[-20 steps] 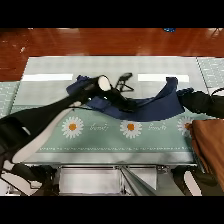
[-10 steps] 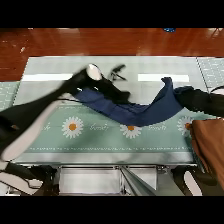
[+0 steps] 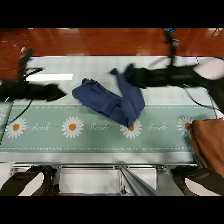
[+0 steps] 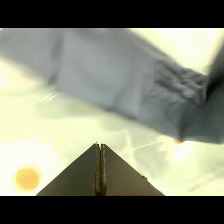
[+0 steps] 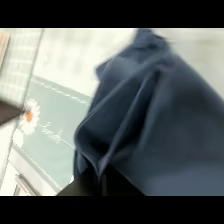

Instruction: Fold the shirts.

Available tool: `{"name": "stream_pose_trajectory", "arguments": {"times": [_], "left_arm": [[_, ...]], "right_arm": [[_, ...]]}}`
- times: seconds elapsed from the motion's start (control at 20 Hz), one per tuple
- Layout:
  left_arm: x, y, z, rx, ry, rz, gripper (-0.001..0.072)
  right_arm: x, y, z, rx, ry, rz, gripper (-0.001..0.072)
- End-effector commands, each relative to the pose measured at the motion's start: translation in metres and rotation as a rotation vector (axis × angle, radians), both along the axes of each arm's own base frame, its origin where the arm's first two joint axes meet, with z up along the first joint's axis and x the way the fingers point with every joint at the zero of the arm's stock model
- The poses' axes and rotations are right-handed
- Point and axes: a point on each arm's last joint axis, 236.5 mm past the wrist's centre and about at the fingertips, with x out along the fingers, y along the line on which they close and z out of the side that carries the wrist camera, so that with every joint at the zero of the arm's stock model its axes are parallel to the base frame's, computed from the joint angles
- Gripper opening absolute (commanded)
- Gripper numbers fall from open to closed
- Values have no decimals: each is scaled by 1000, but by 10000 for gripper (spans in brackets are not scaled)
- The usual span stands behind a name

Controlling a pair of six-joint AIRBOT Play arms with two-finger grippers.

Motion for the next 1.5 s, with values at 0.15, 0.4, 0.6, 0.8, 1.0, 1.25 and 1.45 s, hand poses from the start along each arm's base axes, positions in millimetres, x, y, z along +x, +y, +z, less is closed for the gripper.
{"name": "stream_pose_trajectory", "arguments": {"times": [0.15, 0.4, 0.6, 0.8, 1.0, 1.25, 1.45], "left_arm": [[-65, 44, -21, 12, -44, 204, 18], [-64, 42, -31, -8, -6, 204, 18], [-63, 42, -34, -11, 3, 205, 18], [-58, 41, -33, -25, -6, 212, 18], [-57, 36, -34, -25, -4, 195, 18], [-42, 45, -28, -17, -64, 245, 18], [-40, 42, -24, -40, -73, 249, 18]], "right_arm": [[56, 131, -63, 41, 63, 130, 23], [84, 153, -81, 88, 87, 115, 23], [101, 155, -59, 121, 24, 72, 24], [105, 159, -67, 122, 24, 55, 24], [96, 174, -103, 115, 99, 69, 224], [72, 158, -104, 111, 208, 180, 413], [66, 64, -57, -3, 220, 248, 407]]}}
